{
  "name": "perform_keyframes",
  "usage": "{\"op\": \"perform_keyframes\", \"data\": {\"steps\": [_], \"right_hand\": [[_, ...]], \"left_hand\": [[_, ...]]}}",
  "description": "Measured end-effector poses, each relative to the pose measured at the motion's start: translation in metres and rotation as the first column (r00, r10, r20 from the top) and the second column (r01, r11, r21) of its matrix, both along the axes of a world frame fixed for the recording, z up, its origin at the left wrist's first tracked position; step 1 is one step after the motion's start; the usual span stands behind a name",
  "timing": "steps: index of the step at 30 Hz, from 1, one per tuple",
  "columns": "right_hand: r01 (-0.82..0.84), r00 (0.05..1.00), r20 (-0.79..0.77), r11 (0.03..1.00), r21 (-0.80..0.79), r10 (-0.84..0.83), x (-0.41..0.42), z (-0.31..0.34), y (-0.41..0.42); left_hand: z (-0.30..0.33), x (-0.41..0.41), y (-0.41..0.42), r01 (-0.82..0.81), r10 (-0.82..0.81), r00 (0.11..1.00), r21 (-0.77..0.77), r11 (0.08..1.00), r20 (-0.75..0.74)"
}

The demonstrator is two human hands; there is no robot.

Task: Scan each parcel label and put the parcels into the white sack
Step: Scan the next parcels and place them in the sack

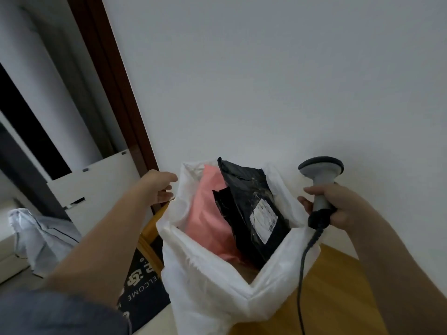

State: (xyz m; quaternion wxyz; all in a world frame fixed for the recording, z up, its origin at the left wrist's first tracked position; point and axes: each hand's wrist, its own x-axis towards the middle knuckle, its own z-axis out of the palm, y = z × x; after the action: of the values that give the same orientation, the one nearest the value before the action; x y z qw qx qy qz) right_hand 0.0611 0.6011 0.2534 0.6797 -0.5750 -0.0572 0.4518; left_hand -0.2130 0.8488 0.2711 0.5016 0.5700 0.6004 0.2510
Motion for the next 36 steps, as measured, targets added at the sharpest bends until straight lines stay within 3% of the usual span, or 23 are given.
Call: {"op": "perform_keyframes", "data": {"steps": [3,10,16,21,23,26,28,29,33,36], "right_hand": [[-0.043,0.993,-0.107,0.999,-0.002,0.043,-0.001,-0.003,0.023],[-0.012,0.992,-0.129,0.994,-0.105,-0.002,-0.006,-0.019,0.077],[0.093,0.991,-0.079,0.978,-0.188,-0.110,-0.004,-0.042,0.099],[0.068,0.997,-0.003,0.954,-0.291,-0.071,-0.006,-0.053,0.106],[0.151,0.986,-0.045,0.971,-0.186,-0.162,-0.003,-0.040,0.112],[0.346,0.928,0.097,0.927,0.143,-0.361,0.012,0.004,0.118],[0.350,0.905,0.128,0.881,0.318,-0.406,0.017,0.022,0.118],[0.339,0.909,0.123,0.878,0.337,-0.398,0.018,0.023,0.119],[0.339,0.911,0.196,0.930,0.141,-0.362,0.011,0.010,0.134],[0.385,0.849,0.280,0.887,0.253,-0.448,0.019,0.022,0.132]], "left_hand": [[-0.011,0.006,0.042,0.057,-0.060,0.998,-0.089,0.994,-0.033],[-0.060,0.035,0.111,0.126,-0.140,0.989,-0.252,0.959,-0.038],[-0.098,0.051,0.135,0.176,-0.114,0.979,-0.418,0.891,0.169],[-0.094,0.066,0.154,0.128,-0.037,0.966,-0.349,0.928,0.256],[-0.069,0.072,0.172,0.054,0.043,0.953,-0.312,0.949,0.298],[-0.026,0.073,0.205,-0.065,0.147,0.906,-0.212,0.975,0.397],[-0.015,0.070,0.212,-0.084,0.160,0.877,-0.182,0.980,0.454],[-0.017,0.068,0.210,-0.083,0.165,0.875,-0.195,0.977,0.455],[-0.008,0.081,0.187,0.058,0.010,0.941,-0.188,0.980,0.339],[0.032,0.094,0.199,0.040,-0.023,0.907,-0.030,0.999,0.420]]}}
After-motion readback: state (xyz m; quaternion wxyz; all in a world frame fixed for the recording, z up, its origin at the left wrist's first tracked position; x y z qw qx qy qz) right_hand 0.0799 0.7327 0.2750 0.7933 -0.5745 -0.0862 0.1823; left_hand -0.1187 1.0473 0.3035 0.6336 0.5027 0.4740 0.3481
